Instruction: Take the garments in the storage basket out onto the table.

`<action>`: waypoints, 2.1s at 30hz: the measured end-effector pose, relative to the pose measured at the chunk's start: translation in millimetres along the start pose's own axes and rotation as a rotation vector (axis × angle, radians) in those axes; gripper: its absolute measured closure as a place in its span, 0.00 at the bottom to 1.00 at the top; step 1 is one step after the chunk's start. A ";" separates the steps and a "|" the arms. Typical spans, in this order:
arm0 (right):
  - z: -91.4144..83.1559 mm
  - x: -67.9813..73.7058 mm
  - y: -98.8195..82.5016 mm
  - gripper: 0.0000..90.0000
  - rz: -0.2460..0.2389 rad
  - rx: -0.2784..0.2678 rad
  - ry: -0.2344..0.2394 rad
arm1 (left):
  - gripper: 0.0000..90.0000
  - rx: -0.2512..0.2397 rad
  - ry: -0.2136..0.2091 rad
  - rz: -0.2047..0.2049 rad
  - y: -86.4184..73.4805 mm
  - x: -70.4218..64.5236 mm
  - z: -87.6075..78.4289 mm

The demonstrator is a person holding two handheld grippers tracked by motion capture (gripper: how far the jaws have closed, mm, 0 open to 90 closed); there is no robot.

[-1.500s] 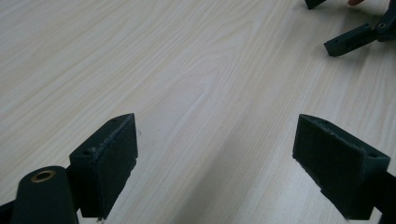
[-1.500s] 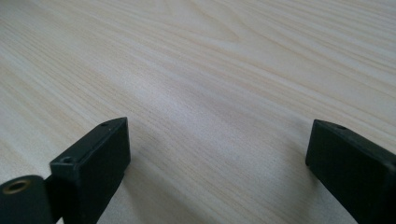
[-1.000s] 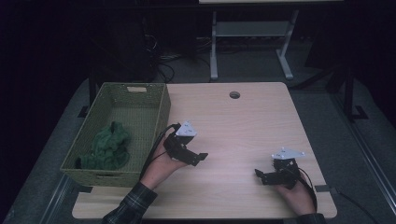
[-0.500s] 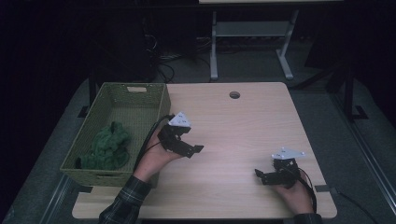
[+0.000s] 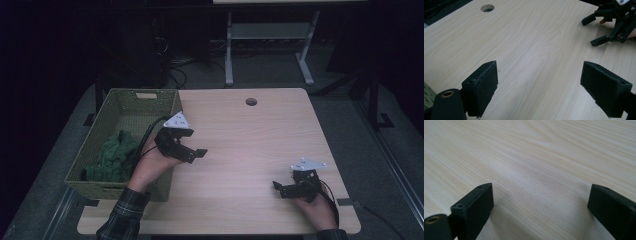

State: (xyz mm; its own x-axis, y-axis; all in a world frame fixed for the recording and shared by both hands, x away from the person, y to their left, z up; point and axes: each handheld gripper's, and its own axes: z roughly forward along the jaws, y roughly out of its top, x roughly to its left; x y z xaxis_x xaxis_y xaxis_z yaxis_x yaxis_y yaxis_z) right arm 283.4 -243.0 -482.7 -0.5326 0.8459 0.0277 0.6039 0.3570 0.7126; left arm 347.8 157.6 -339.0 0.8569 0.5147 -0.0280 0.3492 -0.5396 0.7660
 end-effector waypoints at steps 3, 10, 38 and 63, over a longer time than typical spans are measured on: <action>0.0 0.0 0.0 0.07 -0.001 0.000 0.000 | 0.15 0.008 0.002 -0.001 -1.1 2.0 -3.3; 0.0 0.0 0.0 0.07 -0.001 0.000 0.000 | 0.16 0.014 0.033 -0.008 -5.4 9.6 -13.2; 0.0 0.0 0.0 0.07 0.000 0.000 0.000 | 0.16 0.002 0.130 -0.077 -34.1 44.2 -56.9; 0.0 0.0 0.0 0.07 0.000 0.000 0.000 | 0.26 0.046 0.280 -0.161 -77.5 79.6 -94.9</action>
State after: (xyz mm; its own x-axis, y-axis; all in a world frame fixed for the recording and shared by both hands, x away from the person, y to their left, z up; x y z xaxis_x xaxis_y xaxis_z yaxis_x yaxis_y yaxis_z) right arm 283.4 -243.0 -482.7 -0.5326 0.8459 0.0280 0.6042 0.3568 0.7124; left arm 352.9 303.7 -339.7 0.6539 0.7557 0.0361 0.4943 -0.4628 0.7359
